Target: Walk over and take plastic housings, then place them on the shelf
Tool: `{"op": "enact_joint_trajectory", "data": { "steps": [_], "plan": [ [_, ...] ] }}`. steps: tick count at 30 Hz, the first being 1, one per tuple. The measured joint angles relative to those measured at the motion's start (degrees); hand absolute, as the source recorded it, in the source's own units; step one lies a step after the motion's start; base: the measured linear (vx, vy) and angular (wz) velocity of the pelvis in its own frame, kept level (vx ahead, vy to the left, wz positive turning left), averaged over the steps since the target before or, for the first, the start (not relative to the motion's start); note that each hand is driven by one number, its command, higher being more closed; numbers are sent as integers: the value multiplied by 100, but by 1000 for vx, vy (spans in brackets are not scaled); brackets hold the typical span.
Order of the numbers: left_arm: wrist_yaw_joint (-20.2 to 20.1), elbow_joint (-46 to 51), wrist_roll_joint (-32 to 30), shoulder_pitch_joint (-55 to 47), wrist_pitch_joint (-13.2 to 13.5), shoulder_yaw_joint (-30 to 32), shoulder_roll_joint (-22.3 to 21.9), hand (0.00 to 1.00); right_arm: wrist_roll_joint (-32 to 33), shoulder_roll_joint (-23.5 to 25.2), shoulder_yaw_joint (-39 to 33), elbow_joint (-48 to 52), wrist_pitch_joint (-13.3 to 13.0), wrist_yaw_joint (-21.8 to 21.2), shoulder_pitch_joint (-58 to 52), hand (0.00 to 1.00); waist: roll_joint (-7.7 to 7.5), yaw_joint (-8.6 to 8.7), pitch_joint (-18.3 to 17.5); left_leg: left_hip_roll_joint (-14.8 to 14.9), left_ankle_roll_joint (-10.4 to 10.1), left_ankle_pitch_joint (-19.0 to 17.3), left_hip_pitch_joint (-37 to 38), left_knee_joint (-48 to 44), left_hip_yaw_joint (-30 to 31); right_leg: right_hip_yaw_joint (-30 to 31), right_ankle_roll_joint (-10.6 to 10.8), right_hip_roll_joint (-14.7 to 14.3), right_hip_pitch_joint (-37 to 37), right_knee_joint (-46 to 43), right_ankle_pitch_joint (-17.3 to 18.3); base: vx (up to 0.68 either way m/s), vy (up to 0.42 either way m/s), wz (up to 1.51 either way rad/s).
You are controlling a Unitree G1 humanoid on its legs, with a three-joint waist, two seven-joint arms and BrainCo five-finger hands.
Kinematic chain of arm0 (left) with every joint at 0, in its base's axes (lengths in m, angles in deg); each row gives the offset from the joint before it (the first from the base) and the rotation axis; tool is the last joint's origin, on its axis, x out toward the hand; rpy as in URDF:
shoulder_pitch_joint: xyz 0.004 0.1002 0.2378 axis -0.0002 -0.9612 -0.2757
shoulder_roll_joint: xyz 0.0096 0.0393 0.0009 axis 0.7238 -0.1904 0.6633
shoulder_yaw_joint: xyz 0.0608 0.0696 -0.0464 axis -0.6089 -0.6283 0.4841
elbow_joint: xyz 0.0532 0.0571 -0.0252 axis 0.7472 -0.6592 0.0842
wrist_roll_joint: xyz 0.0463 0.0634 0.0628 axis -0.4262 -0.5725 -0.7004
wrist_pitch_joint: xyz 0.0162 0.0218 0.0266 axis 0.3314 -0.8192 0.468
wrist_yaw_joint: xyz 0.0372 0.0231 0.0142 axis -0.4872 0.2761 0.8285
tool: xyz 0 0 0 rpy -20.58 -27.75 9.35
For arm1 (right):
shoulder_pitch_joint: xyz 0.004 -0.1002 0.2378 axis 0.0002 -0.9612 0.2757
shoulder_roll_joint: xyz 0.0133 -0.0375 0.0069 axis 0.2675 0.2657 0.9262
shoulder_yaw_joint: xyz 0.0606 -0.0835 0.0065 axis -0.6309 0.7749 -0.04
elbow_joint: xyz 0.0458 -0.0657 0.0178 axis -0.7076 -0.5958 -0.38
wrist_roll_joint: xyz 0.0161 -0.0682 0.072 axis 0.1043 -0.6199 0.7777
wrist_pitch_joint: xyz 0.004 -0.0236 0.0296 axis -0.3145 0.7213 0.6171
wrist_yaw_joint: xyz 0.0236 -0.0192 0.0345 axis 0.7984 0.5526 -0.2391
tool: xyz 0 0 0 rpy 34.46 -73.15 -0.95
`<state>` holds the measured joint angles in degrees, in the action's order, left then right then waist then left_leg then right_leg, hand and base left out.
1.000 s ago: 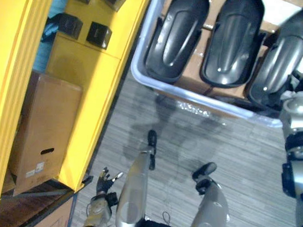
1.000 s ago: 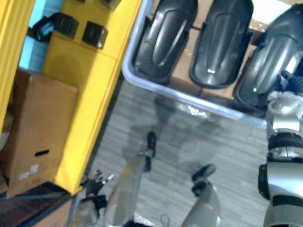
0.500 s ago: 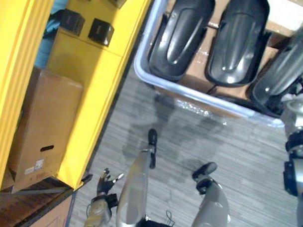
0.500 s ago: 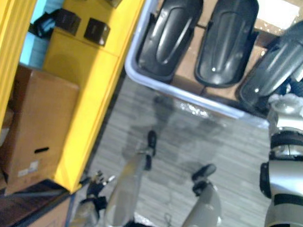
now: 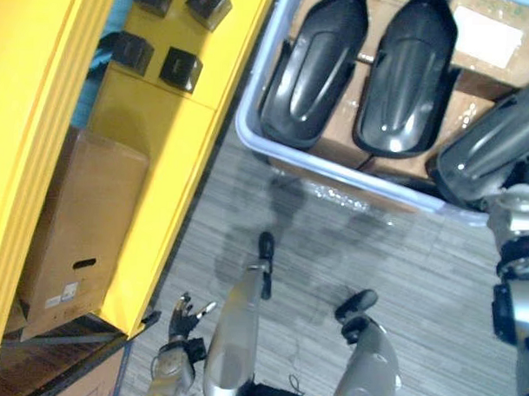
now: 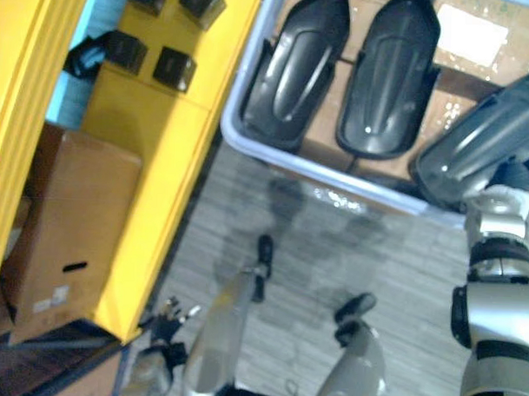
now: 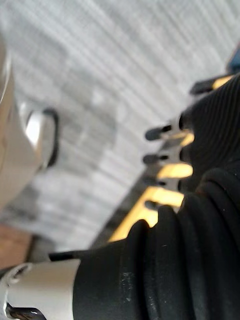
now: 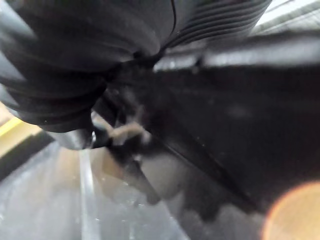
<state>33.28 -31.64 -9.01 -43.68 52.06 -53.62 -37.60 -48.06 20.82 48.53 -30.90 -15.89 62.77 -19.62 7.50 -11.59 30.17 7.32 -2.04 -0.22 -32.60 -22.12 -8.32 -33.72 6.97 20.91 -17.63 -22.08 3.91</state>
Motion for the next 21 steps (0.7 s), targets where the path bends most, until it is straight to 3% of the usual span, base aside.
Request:
{"op": "enact_joint_trajectory", "data": {
  "steps": [4, 7, 9, 10, 11, 13, 15, 19, 21],
  "plan": [
    [18, 498, 382, -37, 108, 29, -9, 0, -276, 48, -24, 409, 68, 204, -149, 100, -108, 135, 15, 6, -14, 9, 311, 129, -45, 47, 37, -26, 270, 128, -24, 13, -6, -3],
    [153, 1359, 598, -215, 108, 331, 7, 0, -568, 199, -345, 1114, 76, 302, -607, 100, -419, 209, -7, -7, -69, 44, 805, 417, -164, 84, 93, -96, 667, 399, -70, 40, -21, -11],
    [662, 2114, 261, -380, 110, 641, 40, 0, -897, 365, -646, 1670, 72, 369, -939, 100, -645, 294, -12, -24, -130, 86, 1123, 628, -171, 64, 99, -174, 960, 603, -95, 57, -40, -6],
    [1271, 2768, -443, -445, 91, 911, 121, 0, -1221, 450, -805, 2282, 77, 463, -1292, 100, -819, 314, -17, -5, -179, 118, 1371, 780, -196, 62, 99, -241, 1174, 742, -111, 47, -44, -7],
    [1466, 3008, -644, -443, 82, 997, 172, 0, -1352, 471, -865, 2534, 78, 482, -1448, 100, -863, 317, -39, 1, -193, 127, 1466, 824, -202, 61, 99, -263, 1262, 787, -113, 90, -81, -11],
    [2158, 3784, -1262, -439, -57, 1423, 342, 0, -1752, 768, -1015, 3389, 124, 602, -2023, 100, -1072, 359, -314, 1, -239, 158, 1805, 1056, -336, 84, 117, -313, 1517, 971, -123, 81, -61, -11],
    [2412, 4062, -1692, -419, -228, 1602, 493, 0, -2023, 1036, -1042, 3880, 164, 676, -2409, 100, -1190, 447, -679, -29, -273, 180, 1985, 1256, -363, 67, 151, -339, 1665, 1127, -149, 100, -31, -3],
    [2280, 4755, -1913, -145, -552, 1623, 659, 0, -2608, 1253, -1283, 4578, 161, 667, -2903, 100, -1223, 495, -1163, -96, -334, 224, 2528, 1691, -473, 70, 178, -392, 2098, 1481, -290, 89, 2, -6],
    [1683, 5150, -1941, 93, -969, 1539, 809, 0, -3082, 1300, -1288, 5032, 15, 500, -2980, 100, -1159, 610, -1412, -142, -345, 344, 2898, 2042, -520, 74, 164, -428, 2347, 1639, -405, 78, 12, -5]
  ]
}}
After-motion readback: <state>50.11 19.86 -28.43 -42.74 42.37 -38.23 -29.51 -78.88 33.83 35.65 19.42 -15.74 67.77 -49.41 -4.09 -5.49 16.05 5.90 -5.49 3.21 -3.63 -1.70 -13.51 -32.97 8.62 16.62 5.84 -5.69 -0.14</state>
